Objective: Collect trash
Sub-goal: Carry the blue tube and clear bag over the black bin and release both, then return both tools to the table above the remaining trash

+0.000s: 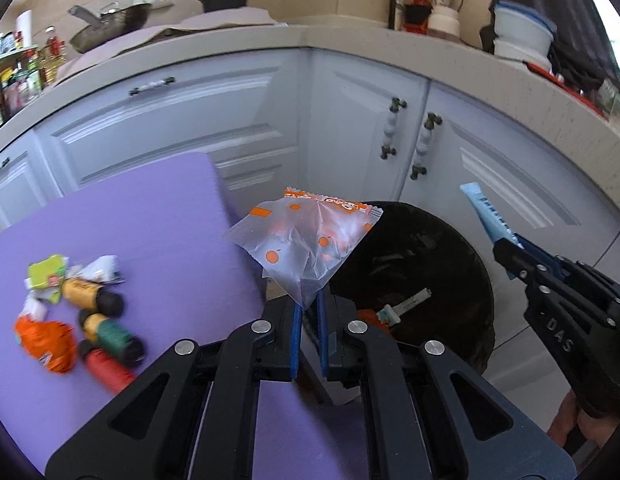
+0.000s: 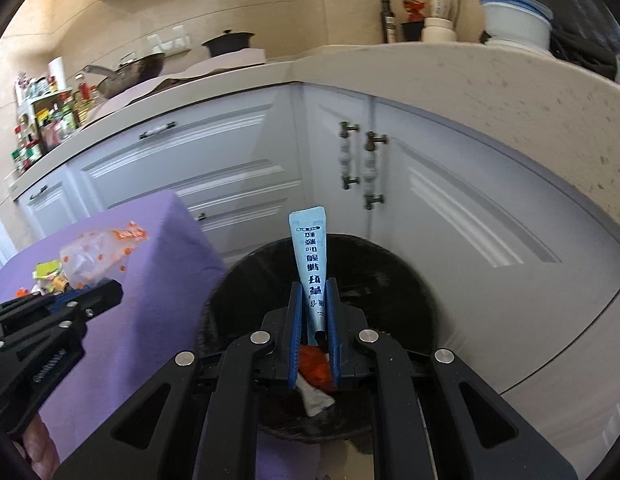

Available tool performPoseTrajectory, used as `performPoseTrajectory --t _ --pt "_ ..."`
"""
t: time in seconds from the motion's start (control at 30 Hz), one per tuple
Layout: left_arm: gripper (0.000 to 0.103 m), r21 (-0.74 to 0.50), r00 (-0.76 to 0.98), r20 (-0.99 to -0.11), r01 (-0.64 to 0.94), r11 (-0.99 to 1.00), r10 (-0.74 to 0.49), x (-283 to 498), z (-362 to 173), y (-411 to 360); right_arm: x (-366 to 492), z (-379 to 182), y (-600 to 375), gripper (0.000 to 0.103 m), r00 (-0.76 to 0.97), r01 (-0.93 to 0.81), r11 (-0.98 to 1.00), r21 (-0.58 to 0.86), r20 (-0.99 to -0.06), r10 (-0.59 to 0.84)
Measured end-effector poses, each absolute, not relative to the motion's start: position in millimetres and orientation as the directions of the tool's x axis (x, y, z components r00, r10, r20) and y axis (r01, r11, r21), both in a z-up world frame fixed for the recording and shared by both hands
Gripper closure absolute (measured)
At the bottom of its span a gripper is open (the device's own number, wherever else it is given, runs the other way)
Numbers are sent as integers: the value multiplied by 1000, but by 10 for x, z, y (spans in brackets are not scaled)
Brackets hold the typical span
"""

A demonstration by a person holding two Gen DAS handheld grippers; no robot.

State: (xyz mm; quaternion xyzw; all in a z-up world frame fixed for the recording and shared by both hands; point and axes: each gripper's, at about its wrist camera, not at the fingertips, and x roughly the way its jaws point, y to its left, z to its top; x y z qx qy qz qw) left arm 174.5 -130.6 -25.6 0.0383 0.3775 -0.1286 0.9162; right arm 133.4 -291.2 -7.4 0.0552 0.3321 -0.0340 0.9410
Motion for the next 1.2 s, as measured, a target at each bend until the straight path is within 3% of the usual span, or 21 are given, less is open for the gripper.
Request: performPoseTrajectory --t 0.53,0.8,1.07,1.2 --pt "95 -8 635 -748 282 959 -193 2128 -521 -1781 1541 -289 -3239 91 766 151 985 83 -639 -63" --pt "70 -48 605 -769 269 962 -207 2229 -594 -1814 1567 -353 -3258 78 758 169 982 88 -649 -72" --pt "70 -48 623 -754 262 964 -207 2156 -505 -1743 1534 -315 -3272 76 758 178 980 87 -647 -80" --pt "69 -57 639 -740 249 967 -208 2079 -404 -1621 1501 -259 -3222 69 765 170 981 90 -640 -74"
